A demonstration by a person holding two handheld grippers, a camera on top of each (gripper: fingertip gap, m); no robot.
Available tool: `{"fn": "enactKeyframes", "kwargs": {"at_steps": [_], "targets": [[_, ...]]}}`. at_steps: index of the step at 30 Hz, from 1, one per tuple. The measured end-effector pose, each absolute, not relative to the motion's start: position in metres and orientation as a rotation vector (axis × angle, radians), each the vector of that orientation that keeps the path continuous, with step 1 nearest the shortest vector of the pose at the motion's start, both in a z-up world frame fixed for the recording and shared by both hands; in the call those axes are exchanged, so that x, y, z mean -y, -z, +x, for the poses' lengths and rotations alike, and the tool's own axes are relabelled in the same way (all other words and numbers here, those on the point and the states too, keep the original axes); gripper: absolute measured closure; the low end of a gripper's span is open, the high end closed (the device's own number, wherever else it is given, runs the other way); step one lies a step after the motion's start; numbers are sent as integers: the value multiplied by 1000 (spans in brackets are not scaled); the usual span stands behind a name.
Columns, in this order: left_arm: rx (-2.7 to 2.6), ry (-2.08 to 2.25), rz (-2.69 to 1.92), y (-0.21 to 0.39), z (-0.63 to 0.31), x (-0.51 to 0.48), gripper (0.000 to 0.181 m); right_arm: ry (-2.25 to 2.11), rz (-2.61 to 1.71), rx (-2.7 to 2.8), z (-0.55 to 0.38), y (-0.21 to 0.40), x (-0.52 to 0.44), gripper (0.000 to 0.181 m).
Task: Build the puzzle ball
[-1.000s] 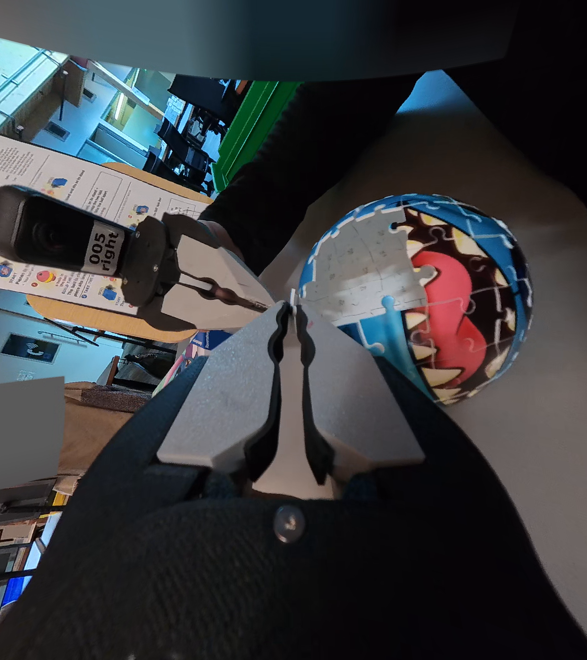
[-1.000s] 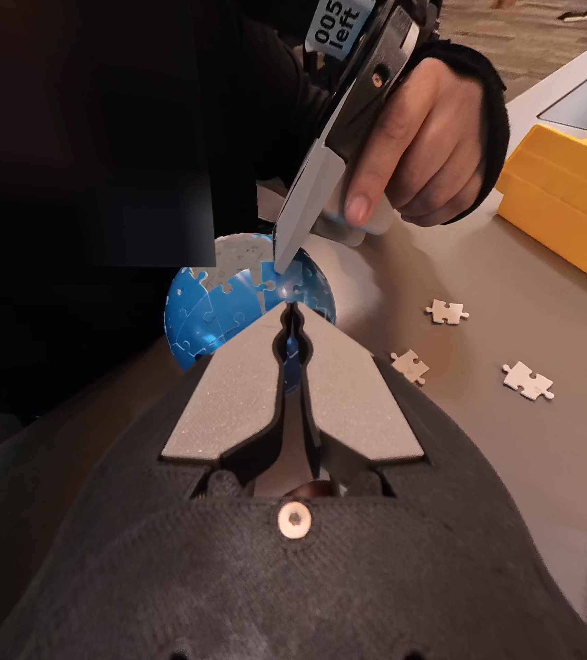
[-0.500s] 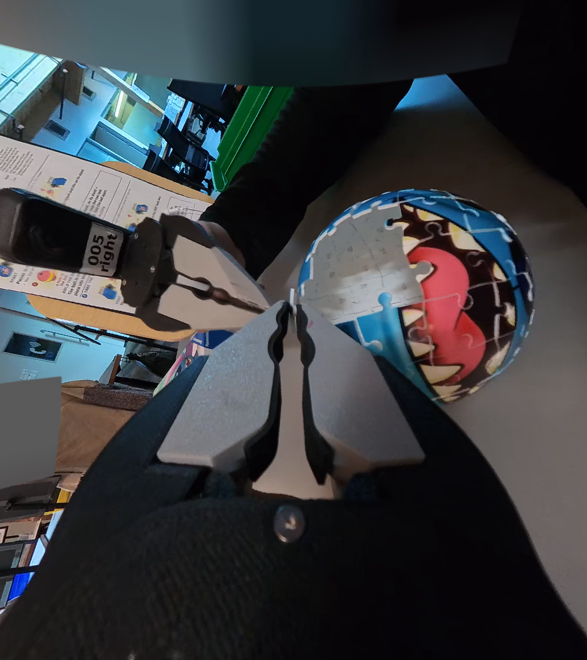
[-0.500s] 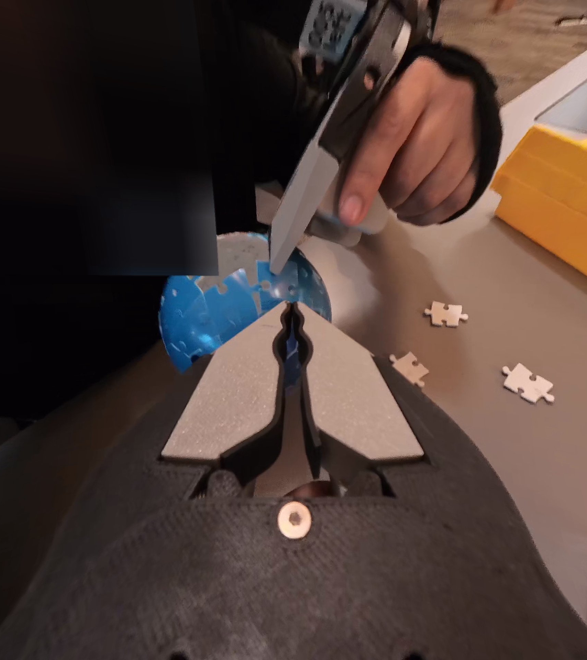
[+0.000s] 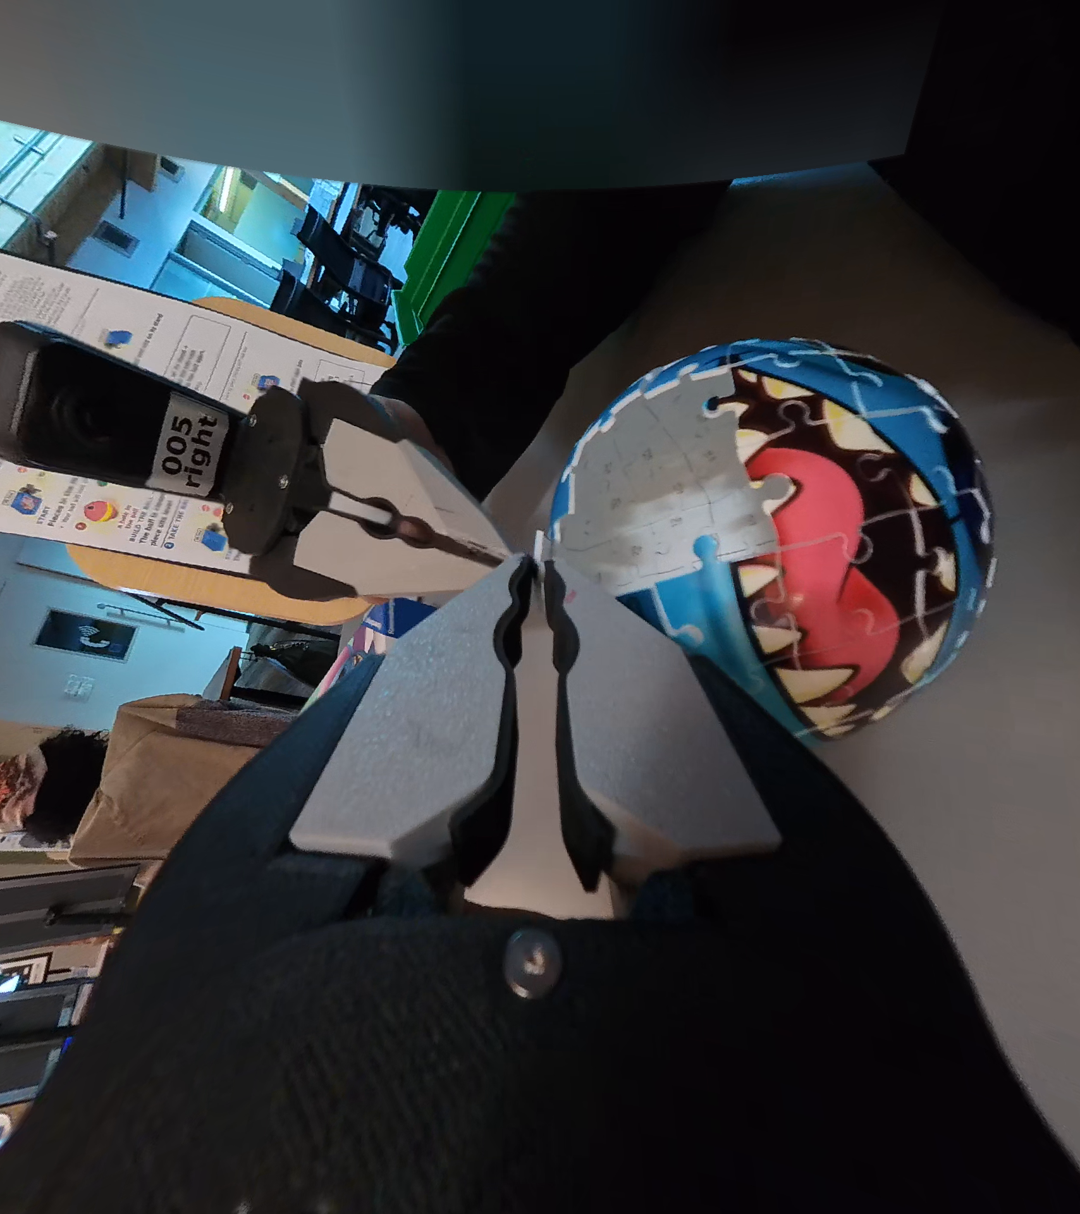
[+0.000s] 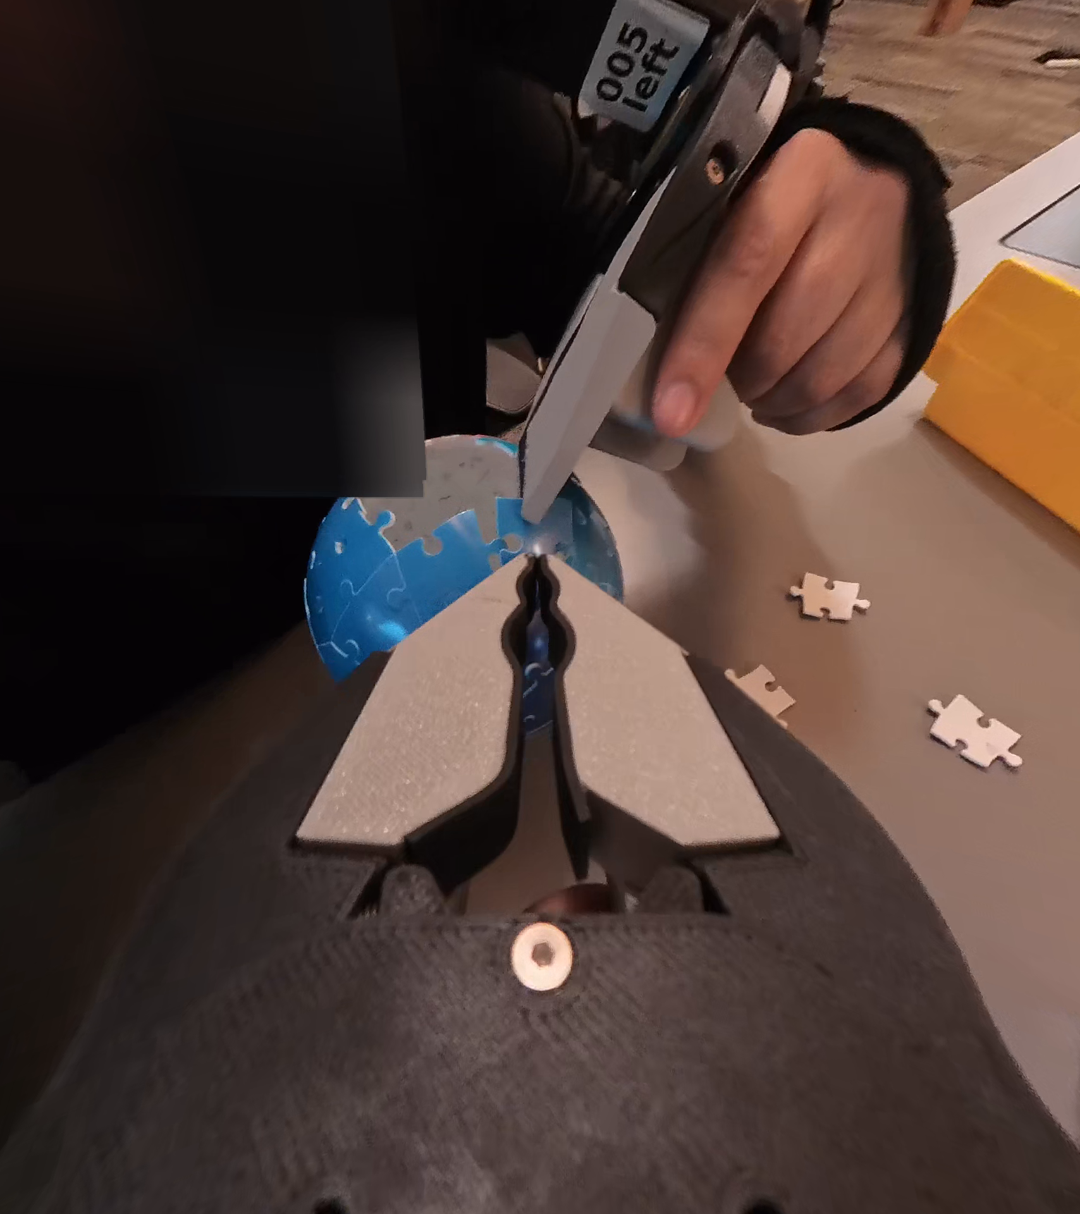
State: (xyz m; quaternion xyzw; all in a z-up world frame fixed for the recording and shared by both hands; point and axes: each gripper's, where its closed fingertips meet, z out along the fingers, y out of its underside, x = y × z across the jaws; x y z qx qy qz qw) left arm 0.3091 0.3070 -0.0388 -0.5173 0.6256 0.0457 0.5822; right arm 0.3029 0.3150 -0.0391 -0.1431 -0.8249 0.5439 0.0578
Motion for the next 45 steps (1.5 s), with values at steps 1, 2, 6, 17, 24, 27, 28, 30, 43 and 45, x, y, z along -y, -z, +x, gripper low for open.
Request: {"fn": "enactKeyframes", "kwargs": {"at_steps": [1, 2, 6, 17, 24, 27, 28, 30, 43, 45], "targets": [[-1460, -107, -1208, 39, 309, -307, 180, -1670, -438, 2480, 302, 35, -316, 181], [-1456, -103, -1206, 39, 309, -307, 180, -1695, -437, 2469, 303, 32, -316, 181], [-1449, -83, -1200, 39, 309, -307, 181, -1581, -442, 2522, 301, 47, -315, 181], [-1457, -122, -1205, 41, 308, -308, 180, -1658, -435, 2478, 301, 36, -313, 181], [-1465, -140, -1232, 42, 308, -309, 180, -1620, -409, 2465, 301, 34, -311, 181], [-1461, -143, -1241, 41, 308, -310, 177, -1647, -397, 2435, 303, 25, -311, 181], [-1460, -146, -1244, 40, 307, -310, 176, -1617, -393, 2452, 303, 28, -311, 181], [-1455, -146, -1246, 38, 307, -310, 171, -1555, -397, 2471, 302, 36, -313, 181], [-1473, -108, -1336, 37, 308, -305, 164, -1648, -413, 2451, 303, 28, -311, 181], [-1481, -111, -1345, 39, 309, -304, 169, -1644, -416, 2464, 302, 33, -310, 181]]}}
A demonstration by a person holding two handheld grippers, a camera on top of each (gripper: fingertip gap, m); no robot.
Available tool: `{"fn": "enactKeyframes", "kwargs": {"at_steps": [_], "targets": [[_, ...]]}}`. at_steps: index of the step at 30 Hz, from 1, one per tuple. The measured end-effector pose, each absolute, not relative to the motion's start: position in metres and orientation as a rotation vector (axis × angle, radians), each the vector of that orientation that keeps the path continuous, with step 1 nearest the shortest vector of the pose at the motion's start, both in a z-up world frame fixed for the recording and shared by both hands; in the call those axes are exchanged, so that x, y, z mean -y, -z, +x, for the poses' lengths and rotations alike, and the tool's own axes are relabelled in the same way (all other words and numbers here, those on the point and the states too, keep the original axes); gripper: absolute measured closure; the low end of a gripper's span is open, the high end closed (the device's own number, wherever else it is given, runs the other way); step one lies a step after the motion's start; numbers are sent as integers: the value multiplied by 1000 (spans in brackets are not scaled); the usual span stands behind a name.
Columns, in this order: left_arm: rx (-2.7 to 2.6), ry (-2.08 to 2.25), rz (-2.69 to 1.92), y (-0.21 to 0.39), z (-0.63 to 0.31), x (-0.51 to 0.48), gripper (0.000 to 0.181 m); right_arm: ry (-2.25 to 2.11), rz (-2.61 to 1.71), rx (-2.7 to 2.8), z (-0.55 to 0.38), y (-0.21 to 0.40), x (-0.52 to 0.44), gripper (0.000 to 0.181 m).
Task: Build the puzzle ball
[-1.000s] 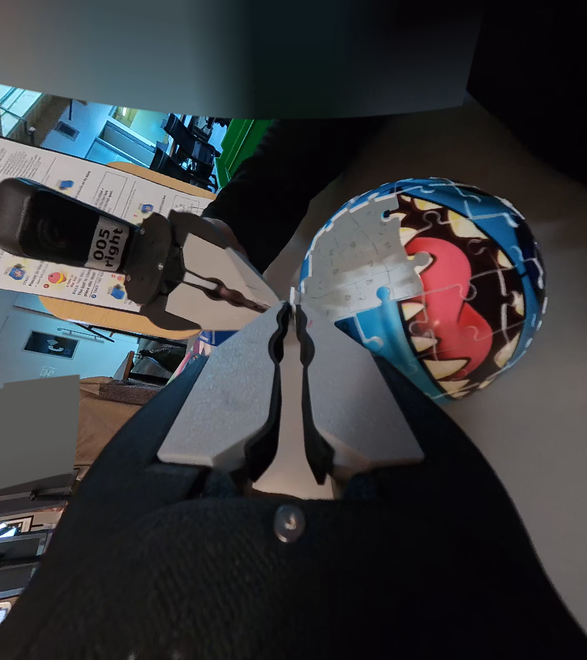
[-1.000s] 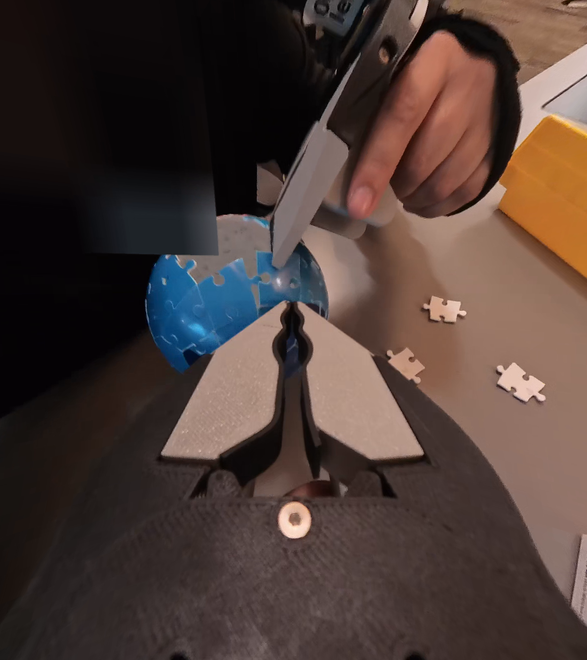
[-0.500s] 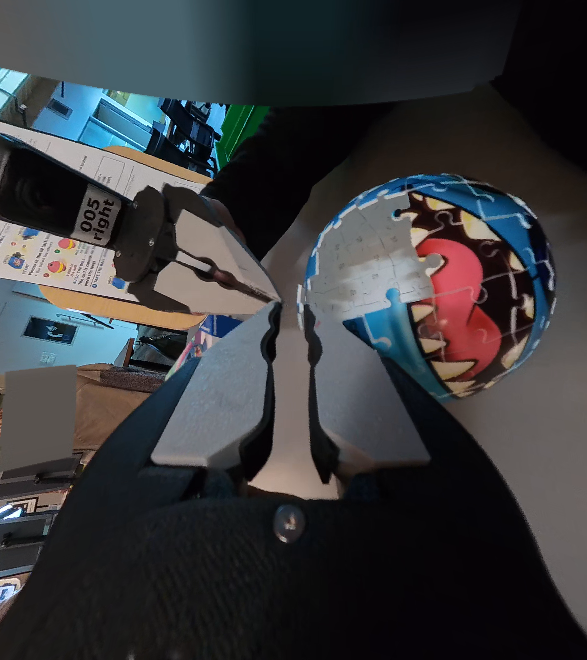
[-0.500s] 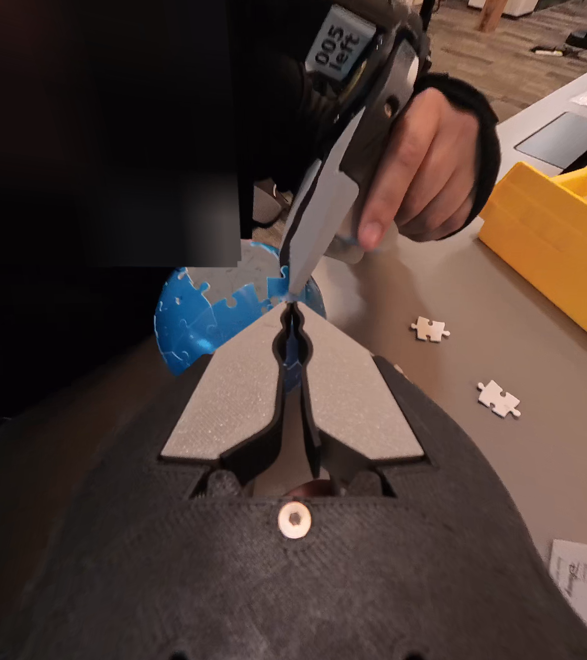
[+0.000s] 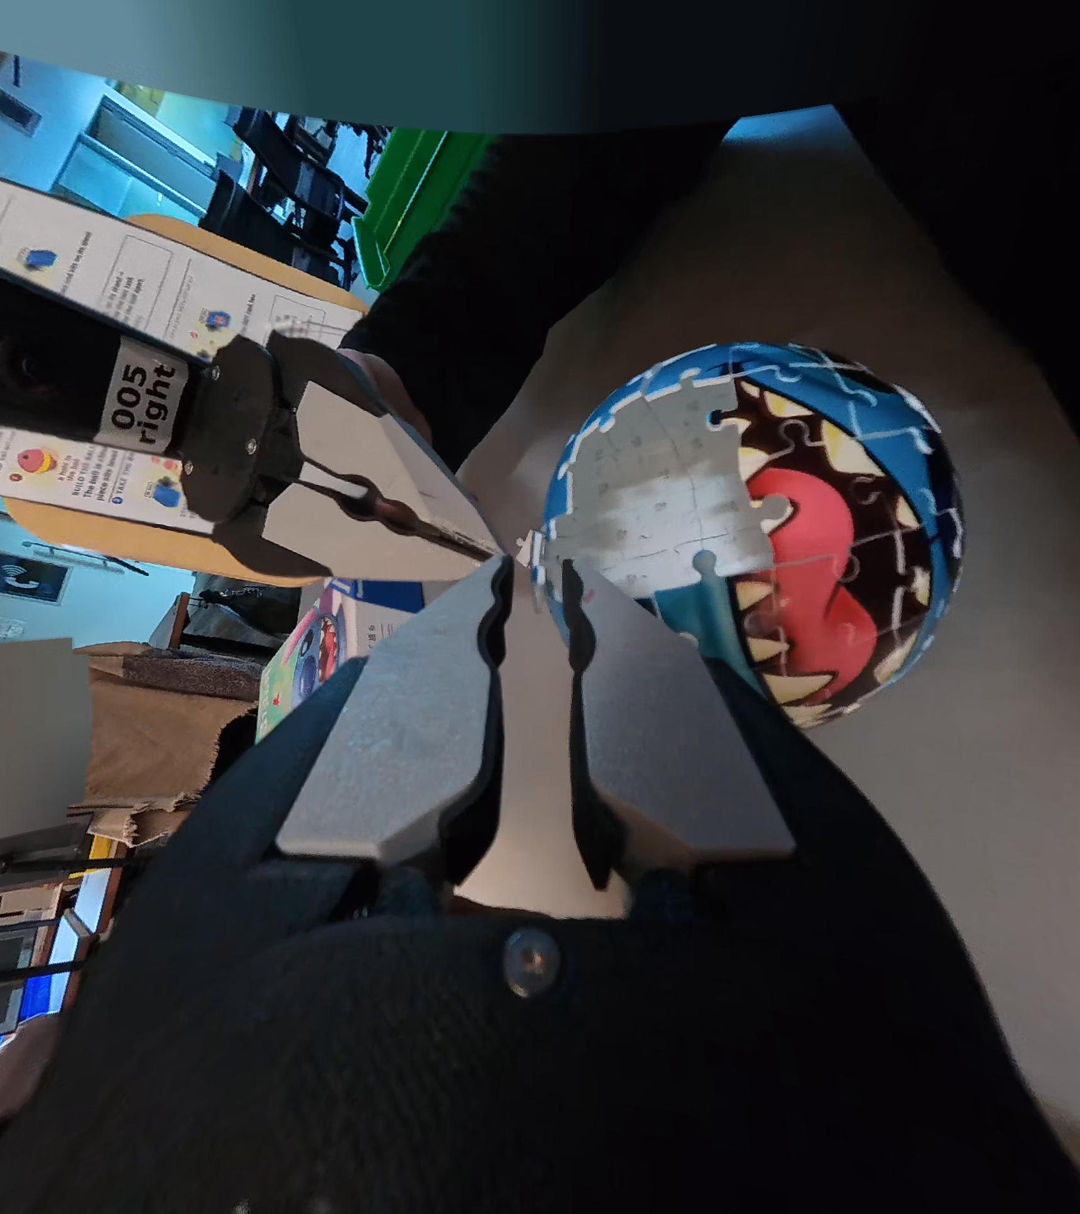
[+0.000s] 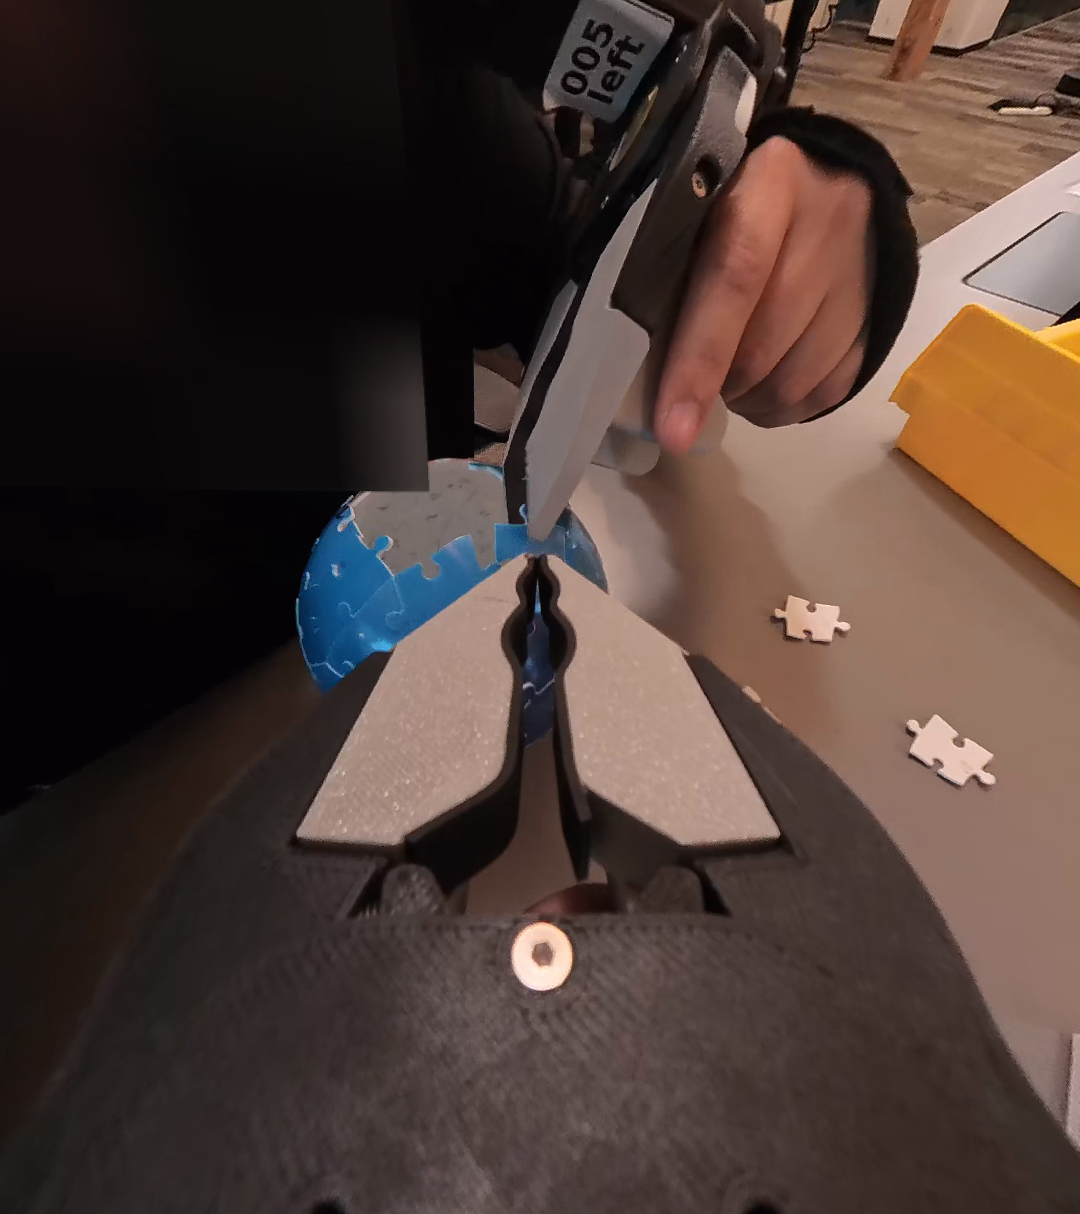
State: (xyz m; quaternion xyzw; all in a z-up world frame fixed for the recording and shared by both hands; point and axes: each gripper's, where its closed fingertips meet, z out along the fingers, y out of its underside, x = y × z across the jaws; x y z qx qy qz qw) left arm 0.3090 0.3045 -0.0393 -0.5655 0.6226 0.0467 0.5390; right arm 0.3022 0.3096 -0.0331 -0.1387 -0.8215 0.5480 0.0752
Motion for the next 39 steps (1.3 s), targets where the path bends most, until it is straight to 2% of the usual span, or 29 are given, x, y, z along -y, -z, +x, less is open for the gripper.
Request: {"fn": "enactKeyframes", "kwargs": {"at_steps": [2, 12, 15, 19, 25, 39], "targets": [[-1486, -103, -1347, 40, 311, -303, 176, -1654, -422, 2475, 301, 36, -308, 181], [-1485, -120, -1367, 39, 316, -302, 179, -1664, -372, 2488, 300, 37, -311, 181], [-1463, -115, -1377, 35, 314, -301, 168, -1649, -364, 2510, 300, 42, -312, 181], [-1465, -153, -1402, 37, 309, -304, 164, -1663, -327, 2512, 302, 39, -312, 181], [-1484, -161, -1408, 41, 313, -303, 178, -1651, -289, 2527, 304, 39, -312, 181], [-1398, -185, -1466, 40, 315, -303, 179, -1653, -224, 2565, 304, 43, -310, 181]]}}
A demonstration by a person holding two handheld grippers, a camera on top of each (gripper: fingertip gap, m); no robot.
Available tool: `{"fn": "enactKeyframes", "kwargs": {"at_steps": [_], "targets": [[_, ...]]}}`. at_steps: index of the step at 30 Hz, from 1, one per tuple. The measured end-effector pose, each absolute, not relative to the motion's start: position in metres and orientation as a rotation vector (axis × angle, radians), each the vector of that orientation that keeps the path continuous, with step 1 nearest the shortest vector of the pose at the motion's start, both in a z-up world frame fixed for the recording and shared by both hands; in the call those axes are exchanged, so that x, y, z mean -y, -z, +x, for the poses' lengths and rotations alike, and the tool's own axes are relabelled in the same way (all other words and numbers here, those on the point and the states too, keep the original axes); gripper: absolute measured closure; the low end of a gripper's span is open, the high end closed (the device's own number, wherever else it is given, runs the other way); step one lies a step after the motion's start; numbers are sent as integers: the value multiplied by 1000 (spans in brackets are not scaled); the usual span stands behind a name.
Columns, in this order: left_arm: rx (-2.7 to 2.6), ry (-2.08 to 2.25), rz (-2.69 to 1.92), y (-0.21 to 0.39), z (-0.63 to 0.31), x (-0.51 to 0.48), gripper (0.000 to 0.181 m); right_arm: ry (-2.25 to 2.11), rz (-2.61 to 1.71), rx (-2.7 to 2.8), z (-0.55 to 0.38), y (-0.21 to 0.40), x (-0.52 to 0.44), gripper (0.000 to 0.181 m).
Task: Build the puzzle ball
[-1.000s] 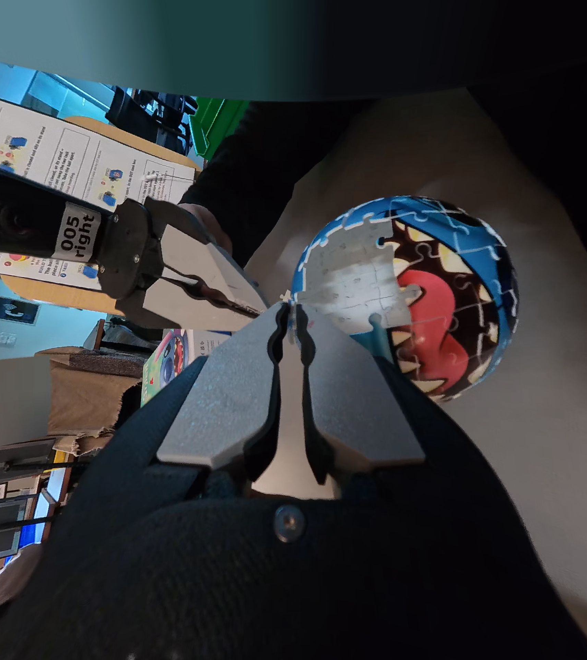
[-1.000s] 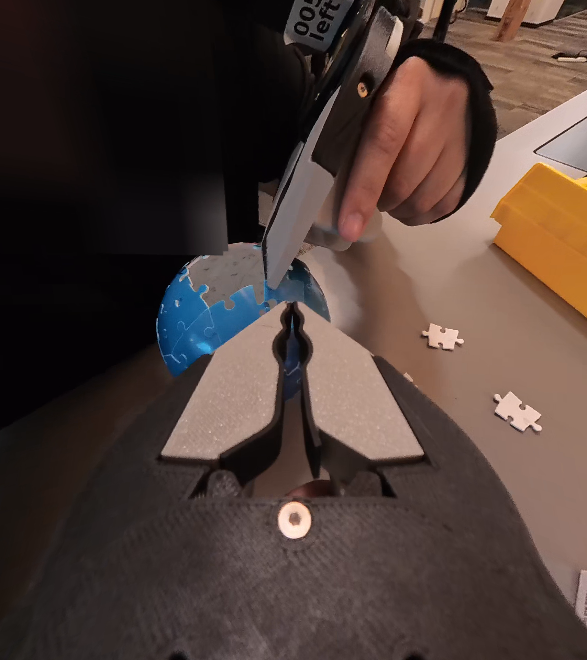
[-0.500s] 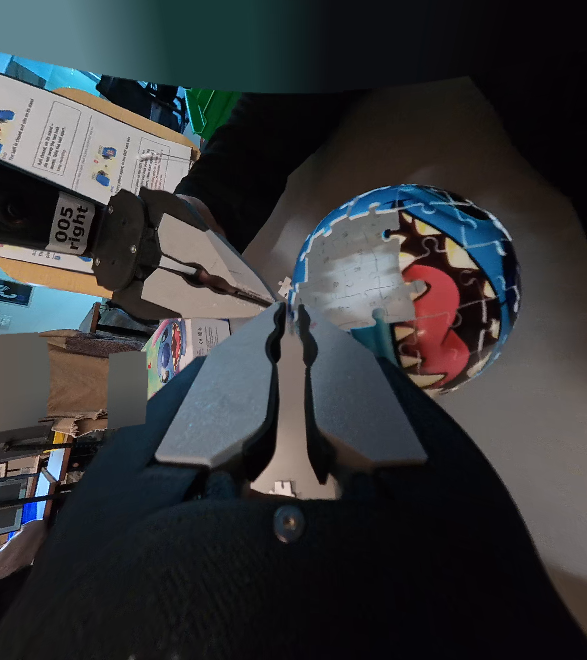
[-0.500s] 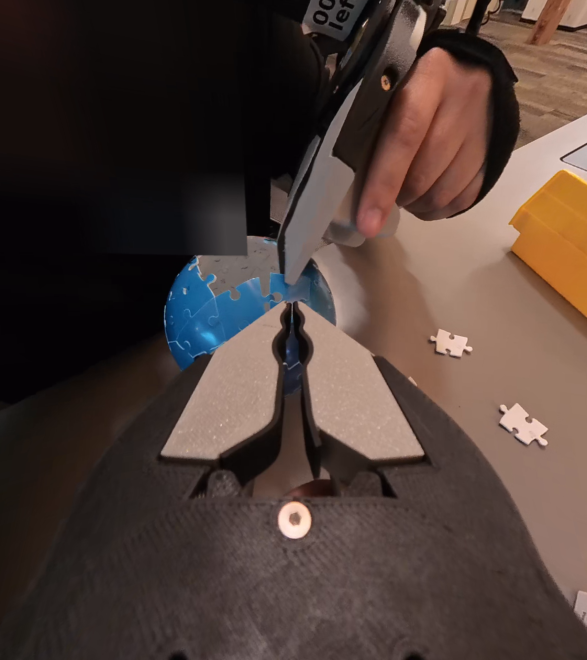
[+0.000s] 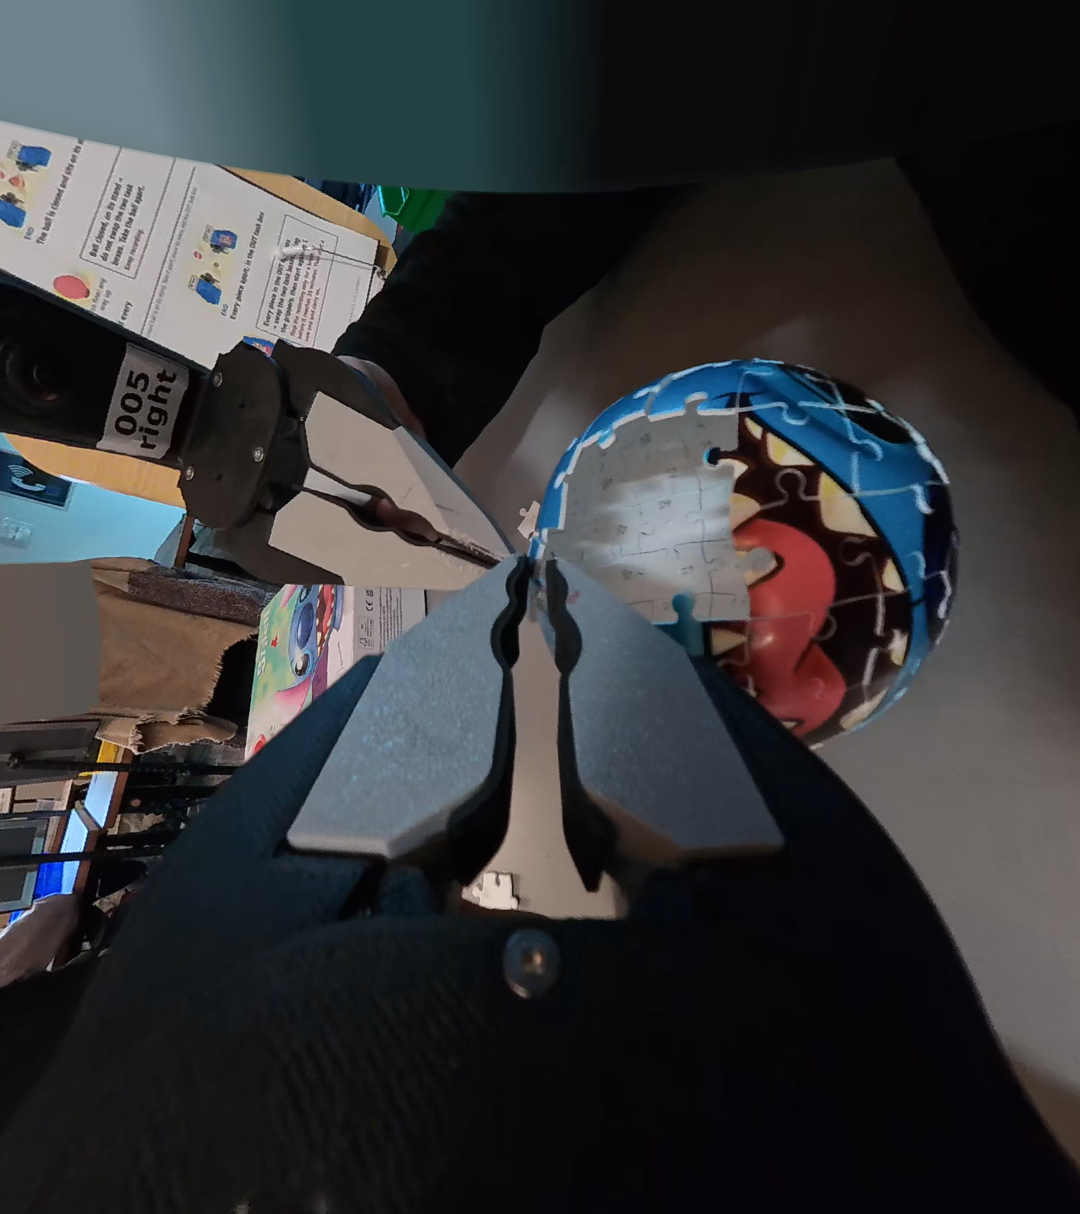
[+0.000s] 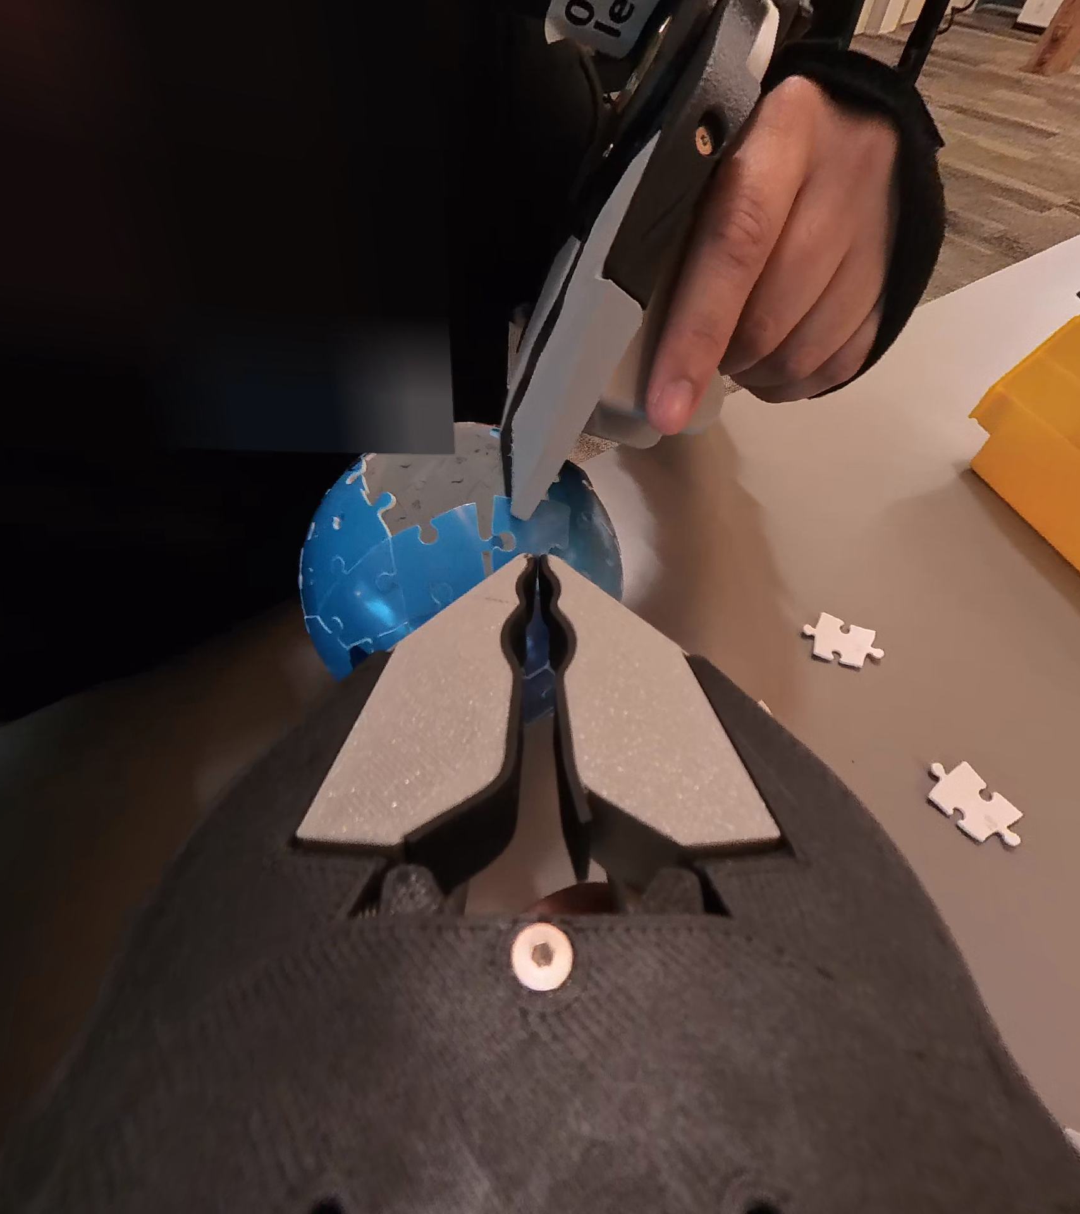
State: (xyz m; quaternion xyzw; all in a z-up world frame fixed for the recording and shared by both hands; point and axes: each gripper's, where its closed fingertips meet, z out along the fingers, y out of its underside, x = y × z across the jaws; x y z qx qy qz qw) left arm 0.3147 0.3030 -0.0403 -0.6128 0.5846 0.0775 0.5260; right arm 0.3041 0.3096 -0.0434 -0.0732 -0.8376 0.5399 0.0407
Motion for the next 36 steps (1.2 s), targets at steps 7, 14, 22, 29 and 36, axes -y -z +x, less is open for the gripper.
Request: {"fn": "enactKeyframes", "kwargs": {"at_steps": [7, 14, 22, 29, 36], "targets": [[-1381, -204, -1476, 40, 315, -303, 179, -1637, -139, 2557, 327, 33, -311, 181], [-1365, -202, -1488, 40, 315, -302, 178, -1589, -309, 2472, 336, 39, -314, 169], [-1374, -258, -1478, 41, 315, -306, 179, -1541, -520, 2346, 345, 41, -319, 138], [-1381, -276, -1498, 43, 314, -305, 176, -1486, -697, 2299, 353, 58, -319, 113], [-1406, -297, -1516, 41, 311, -301, 171, -1496, -820, 2213, 354, 59, -314, 93]]}}
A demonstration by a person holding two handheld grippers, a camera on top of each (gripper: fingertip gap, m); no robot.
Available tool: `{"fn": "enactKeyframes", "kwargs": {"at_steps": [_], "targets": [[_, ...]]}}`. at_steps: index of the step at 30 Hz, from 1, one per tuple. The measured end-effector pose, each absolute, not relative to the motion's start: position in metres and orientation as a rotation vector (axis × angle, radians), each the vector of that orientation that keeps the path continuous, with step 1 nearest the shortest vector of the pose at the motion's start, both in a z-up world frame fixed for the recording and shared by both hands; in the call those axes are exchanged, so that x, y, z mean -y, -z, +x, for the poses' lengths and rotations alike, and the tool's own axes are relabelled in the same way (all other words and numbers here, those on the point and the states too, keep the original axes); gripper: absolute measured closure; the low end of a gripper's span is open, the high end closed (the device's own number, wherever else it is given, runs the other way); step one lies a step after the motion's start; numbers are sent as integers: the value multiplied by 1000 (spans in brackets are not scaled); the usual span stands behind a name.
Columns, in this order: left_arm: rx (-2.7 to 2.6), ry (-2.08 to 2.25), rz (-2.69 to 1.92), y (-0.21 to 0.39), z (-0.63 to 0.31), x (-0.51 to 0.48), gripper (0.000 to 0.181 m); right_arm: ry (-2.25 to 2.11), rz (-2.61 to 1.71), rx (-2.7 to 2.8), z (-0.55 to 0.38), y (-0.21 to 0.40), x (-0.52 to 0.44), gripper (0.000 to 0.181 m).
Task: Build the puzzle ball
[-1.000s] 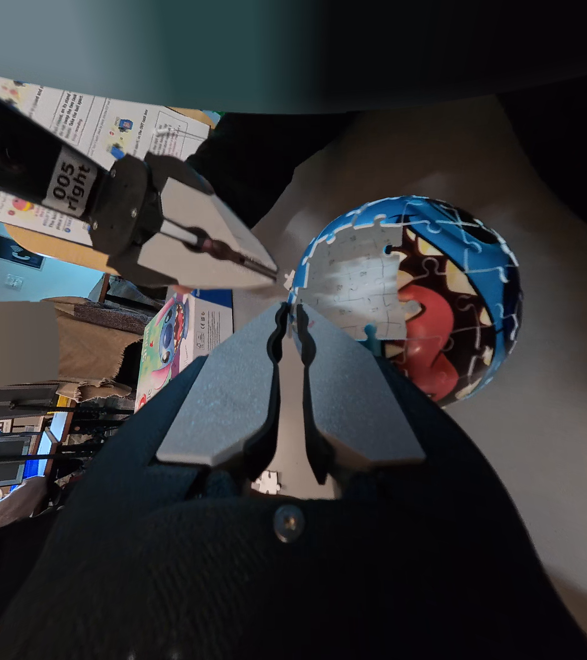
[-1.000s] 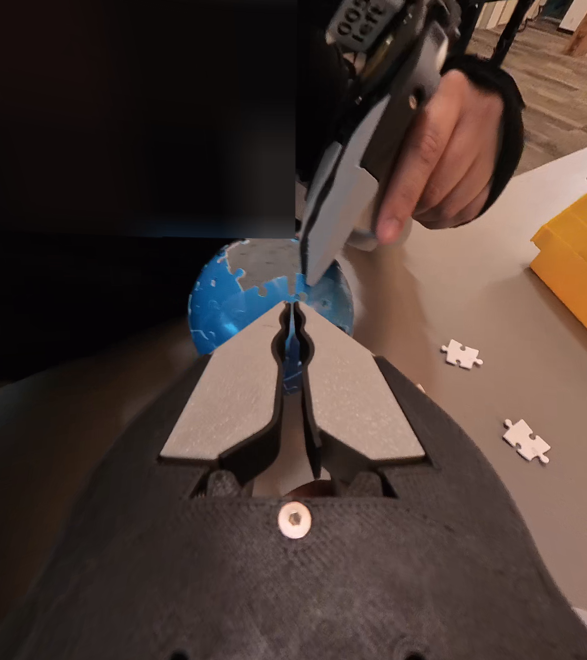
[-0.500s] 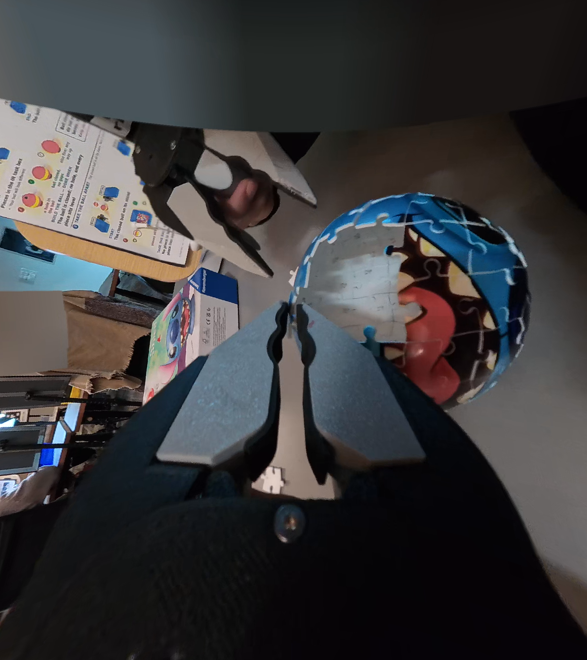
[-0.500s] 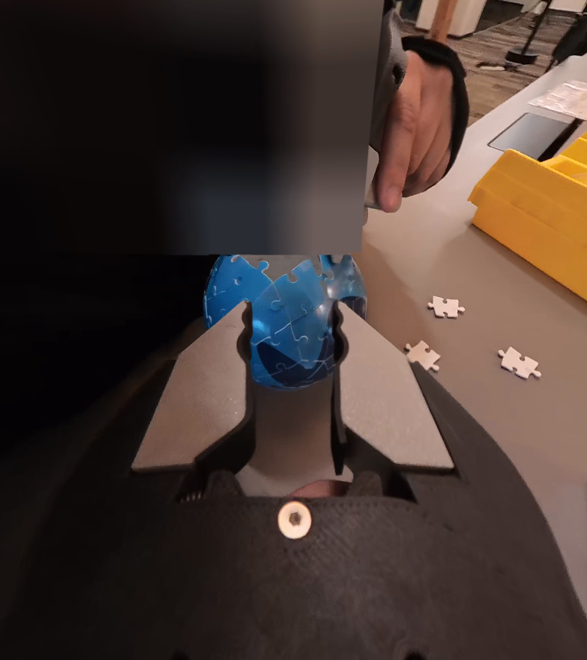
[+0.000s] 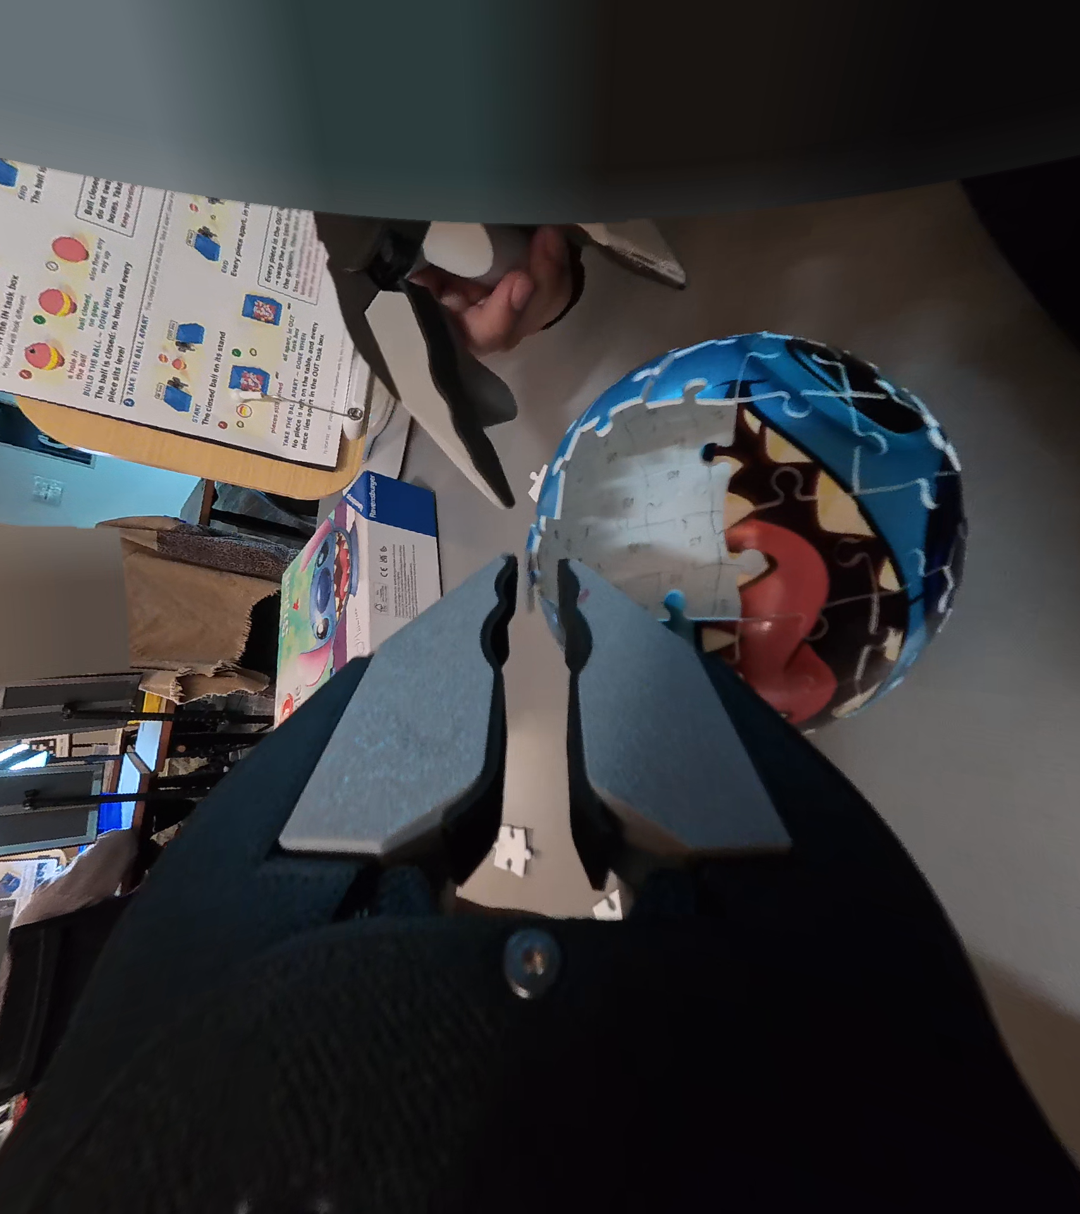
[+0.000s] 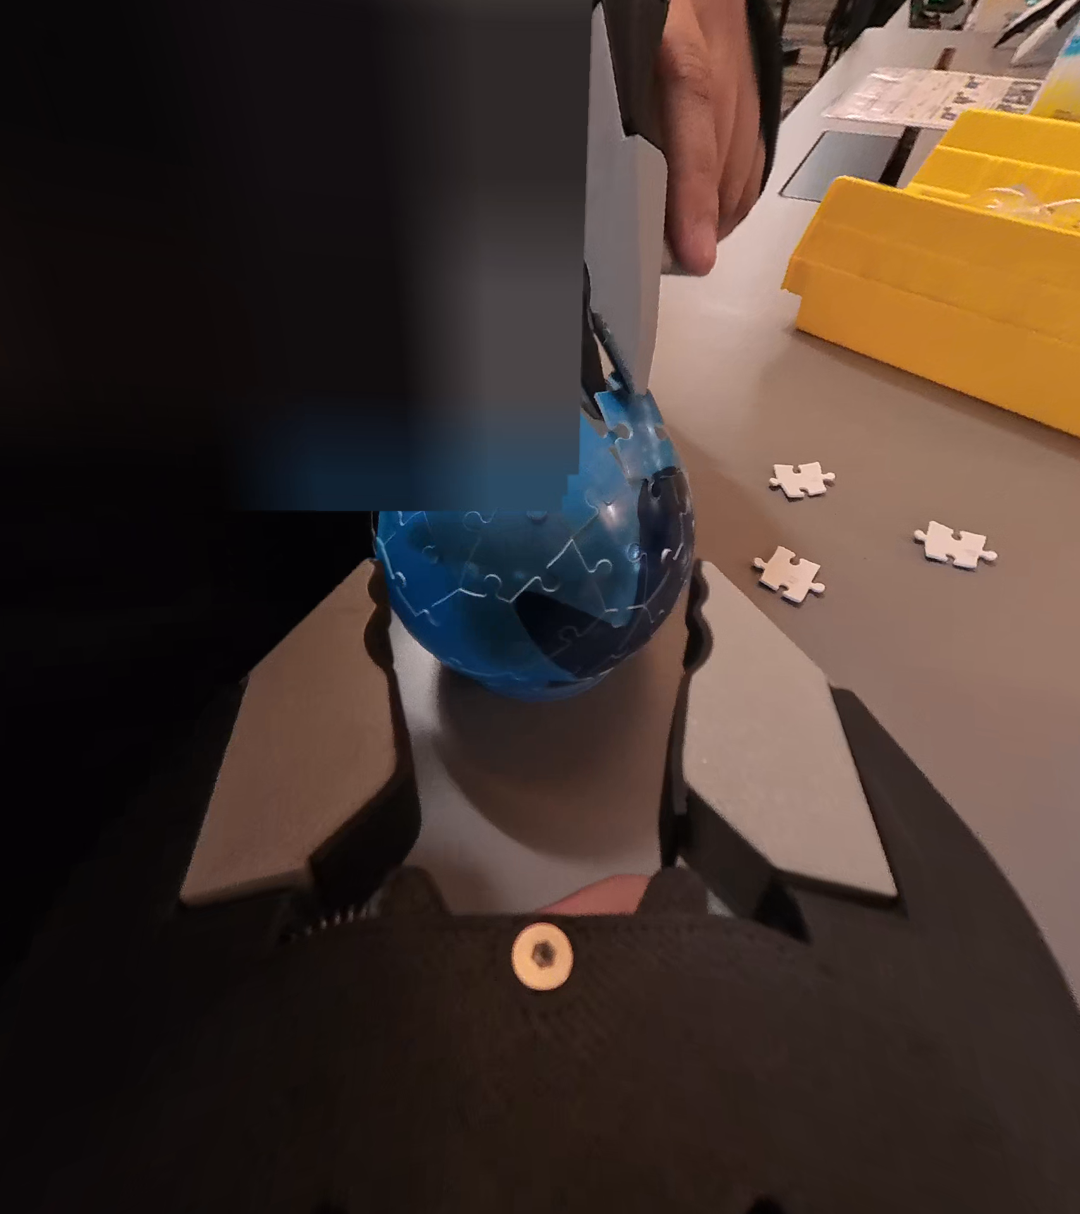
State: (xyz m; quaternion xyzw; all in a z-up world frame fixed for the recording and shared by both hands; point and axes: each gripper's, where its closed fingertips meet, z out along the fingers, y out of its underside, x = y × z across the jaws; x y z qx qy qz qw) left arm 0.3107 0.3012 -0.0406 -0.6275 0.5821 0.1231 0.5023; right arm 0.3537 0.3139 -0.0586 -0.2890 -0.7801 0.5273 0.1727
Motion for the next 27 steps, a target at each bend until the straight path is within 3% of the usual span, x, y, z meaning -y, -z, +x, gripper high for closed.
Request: {"fn": "enactKeyframes", "kwargs": {"at_steps": [27], "targets": [[-1457, -370, -1542, 45, 306, -306, 179, -1383, -866, 2177, 347, 77, -298, 88]]}}
